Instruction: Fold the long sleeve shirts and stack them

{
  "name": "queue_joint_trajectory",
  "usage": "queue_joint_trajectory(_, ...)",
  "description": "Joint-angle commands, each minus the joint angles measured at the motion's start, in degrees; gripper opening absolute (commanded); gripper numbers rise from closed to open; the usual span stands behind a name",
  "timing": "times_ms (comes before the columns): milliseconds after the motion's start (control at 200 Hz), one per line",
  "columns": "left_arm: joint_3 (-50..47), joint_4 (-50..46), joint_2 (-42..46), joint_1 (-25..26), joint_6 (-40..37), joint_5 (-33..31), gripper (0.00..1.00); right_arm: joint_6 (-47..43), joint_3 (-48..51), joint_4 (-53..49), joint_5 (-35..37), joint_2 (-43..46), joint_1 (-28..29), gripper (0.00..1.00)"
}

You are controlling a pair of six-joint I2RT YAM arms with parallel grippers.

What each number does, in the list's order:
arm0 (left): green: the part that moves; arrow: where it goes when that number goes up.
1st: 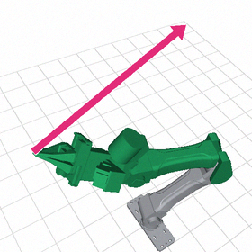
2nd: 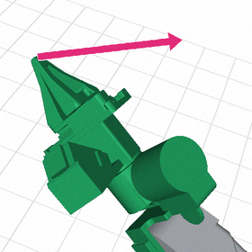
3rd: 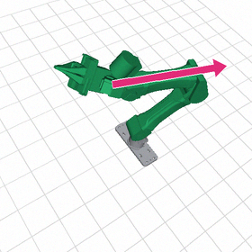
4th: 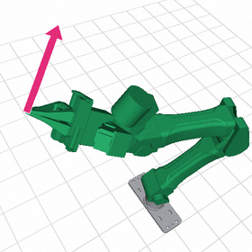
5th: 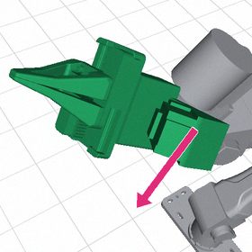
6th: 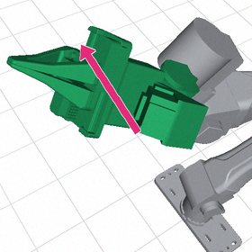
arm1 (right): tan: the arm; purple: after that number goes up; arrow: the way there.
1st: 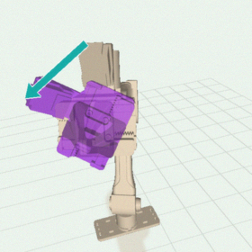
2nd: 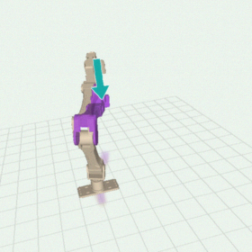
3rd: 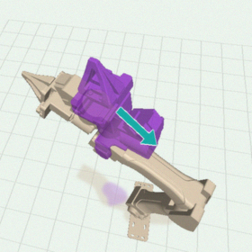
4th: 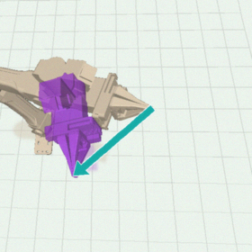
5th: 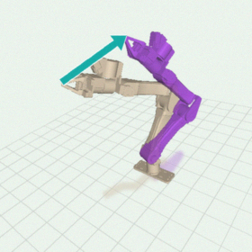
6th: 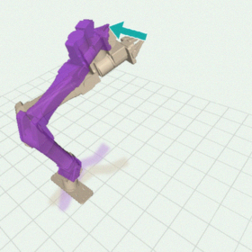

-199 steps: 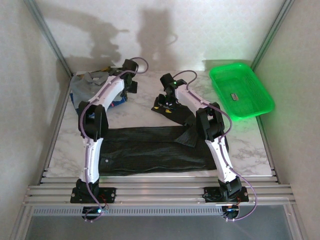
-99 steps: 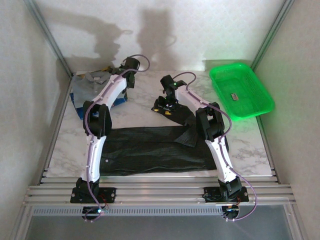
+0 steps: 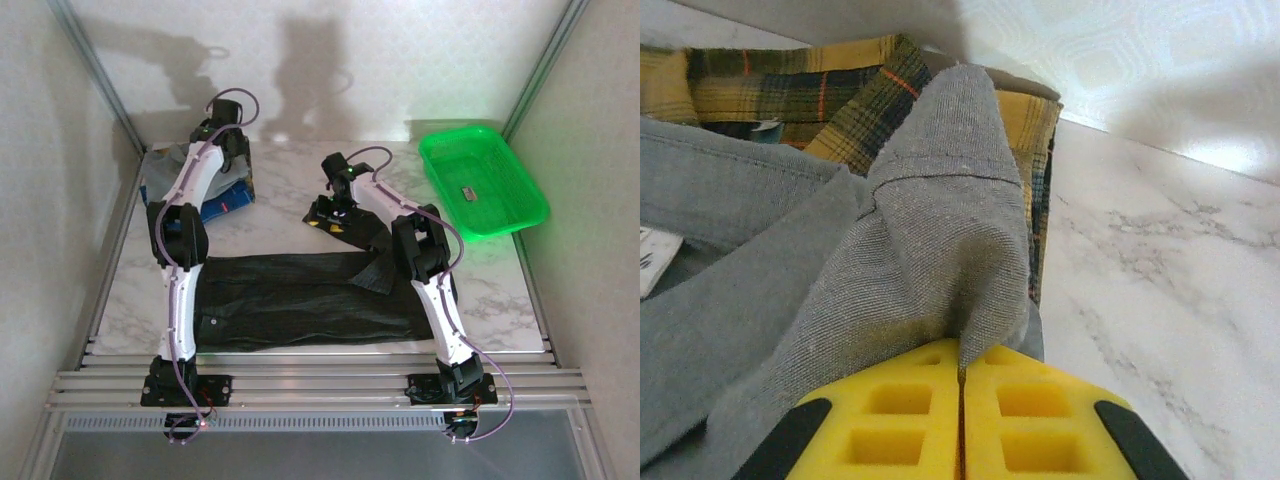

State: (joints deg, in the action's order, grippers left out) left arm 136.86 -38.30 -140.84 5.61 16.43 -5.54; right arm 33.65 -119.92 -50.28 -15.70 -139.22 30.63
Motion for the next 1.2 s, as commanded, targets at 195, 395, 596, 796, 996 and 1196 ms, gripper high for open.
queue_joint_trajectory(195, 6.3, 6.3, -6.0, -1.5, 8.5, 9.0, 0.13, -0.1, 2.4, -1.0, -0.3, 3.1, 0.7, 0.59)
queue_joint_trajectory(395, 6.5, 6.4, -4.8, -2.9, 11.2, 5.9, 0.61, -0.7, 3.2, -1.0, -0.4, 3.9, 1.4, 0.59)
queue_joint_trajectory(596, -0.6, 5.4, 7.0, -4.9, 13.4, -0.1, 0.87, -1.0, 5.3, 1.3, -1.3, 5.5, 1.8, 0.6)
queue_joint_trajectory(796, -16.7, 7.2, 22.2, -10.3, 15.7, 1.7, 0.99, -2.6, 6.8, 4.5, -3.2, 6.8, 1.9, 0.63)
queue_joint_trajectory(996, -34.6, 9.6, 32.6, -16.0, 14.9, 3.4, 1.0, -4.0, 4.0, 1.4, 2.5, 6.6, 1.7, 0.66)
queue_joint_trajectory(1196, -46.0, 15.4, 36.5, -19.6, 14.6, 9.6, 0.95, -3.1, -1.2, -4.9, 8.9, 3.9, 1.4, 0.66)
